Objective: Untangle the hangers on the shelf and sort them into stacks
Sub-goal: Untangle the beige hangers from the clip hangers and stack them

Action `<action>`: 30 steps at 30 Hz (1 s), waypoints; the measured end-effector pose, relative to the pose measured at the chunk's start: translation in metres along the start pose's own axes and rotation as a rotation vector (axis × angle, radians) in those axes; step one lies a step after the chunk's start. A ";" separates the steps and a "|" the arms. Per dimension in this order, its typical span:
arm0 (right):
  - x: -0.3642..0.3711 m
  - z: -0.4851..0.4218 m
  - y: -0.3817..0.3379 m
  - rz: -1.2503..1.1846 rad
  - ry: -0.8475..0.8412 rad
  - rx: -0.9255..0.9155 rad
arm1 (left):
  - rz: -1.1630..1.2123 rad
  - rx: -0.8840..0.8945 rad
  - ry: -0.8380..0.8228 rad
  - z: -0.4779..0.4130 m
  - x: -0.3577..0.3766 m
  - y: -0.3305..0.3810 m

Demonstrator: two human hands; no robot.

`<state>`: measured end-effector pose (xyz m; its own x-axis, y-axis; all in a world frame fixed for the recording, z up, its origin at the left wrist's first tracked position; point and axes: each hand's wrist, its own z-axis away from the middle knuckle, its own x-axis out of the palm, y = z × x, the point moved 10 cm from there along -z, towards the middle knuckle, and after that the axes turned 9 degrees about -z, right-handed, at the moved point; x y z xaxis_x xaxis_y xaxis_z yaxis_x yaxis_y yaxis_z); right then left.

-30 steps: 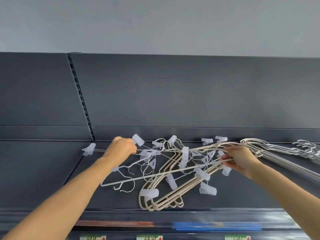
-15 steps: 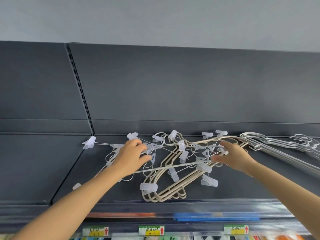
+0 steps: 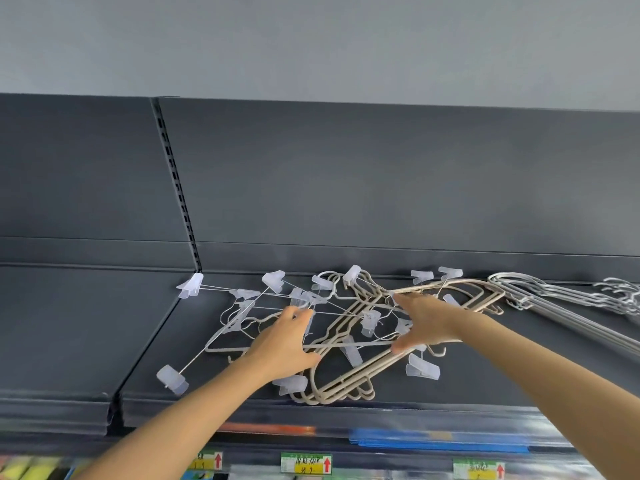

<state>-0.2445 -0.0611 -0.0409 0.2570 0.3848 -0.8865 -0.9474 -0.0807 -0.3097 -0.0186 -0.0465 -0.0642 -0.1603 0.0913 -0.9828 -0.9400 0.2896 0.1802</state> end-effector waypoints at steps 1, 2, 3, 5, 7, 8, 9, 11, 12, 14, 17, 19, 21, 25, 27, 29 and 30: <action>0.000 -0.001 -0.003 0.045 0.009 -0.013 | 0.023 0.001 0.002 0.000 0.000 0.000; -0.001 -0.002 -0.005 0.092 0.025 -0.033 | 0.060 0.000 -0.001 0.000 0.001 0.000; -0.001 -0.004 -0.007 0.128 0.035 -0.053 | 0.111 -0.006 -0.006 0.001 0.001 -0.001; -0.003 -0.005 -0.006 0.121 0.055 -0.069 | 0.216 -0.020 0.004 0.002 -0.003 -0.005; -0.010 -0.003 -0.007 0.066 0.105 -0.076 | 0.277 -0.034 0.031 0.002 -0.008 -0.009; -0.015 -0.001 -0.009 0.058 0.138 -0.088 | 0.301 -0.038 0.042 0.002 -0.010 -0.011; -0.020 0.000 -0.011 0.064 0.166 -0.100 | 0.320 -0.038 0.052 0.002 -0.012 -0.012; -0.033 0.004 -0.015 0.119 0.224 -0.131 | 0.327 -0.027 0.057 0.002 -0.016 -0.013; -0.040 0.007 -0.018 0.161 0.254 -0.145 | 0.315 -0.021 0.049 0.003 -0.017 -0.014; -0.054 0.014 -0.020 0.212 0.317 -0.153 | 0.262 -0.008 0.029 0.005 -0.019 -0.012; -0.067 0.022 -0.020 0.243 0.382 -0.156 | 0.064 0.020 0.060 0.007 -0.024 -0.006; -0.070 0.025 -0.019 0.259 0.404 -0.158 | -0.061 0.025 0.083 0.007 -0.025 -0.003; -0.072 0.029 -0.015 0.252 0.420 -0.148 | -0.111 0.019 0.098 0.007 -0.025 -0.007; -0.074 0.039 -0.007 0.221 0.461 -0.132 | 0.032 -0.017 0.095 0.011 -0.027 -0.022; -0.074 0.042 -0.004 0.225 0.472 -0.127 | 0.106 -0.050 0.087 0.012 -0.026 -0.031; -0.074 0.046 -0.003 0.232 0.485 -0.124 | 0.230 -0.126 0.072 0.010 -0.022 -0.048; -0.074 0.047 -0.002 0.238 0.492 -0.121 | 0.284 -0.172 0.059 0.008 -0.019 -0.057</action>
<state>-0.2702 -0.0456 0.0413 0.1249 -0.1295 -0.9837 -0.9689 -0.2294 -0.0929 0.0404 -0.0566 -0.0558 -0.4354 0.0882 -0.8959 -0.8916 0.0952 0.4427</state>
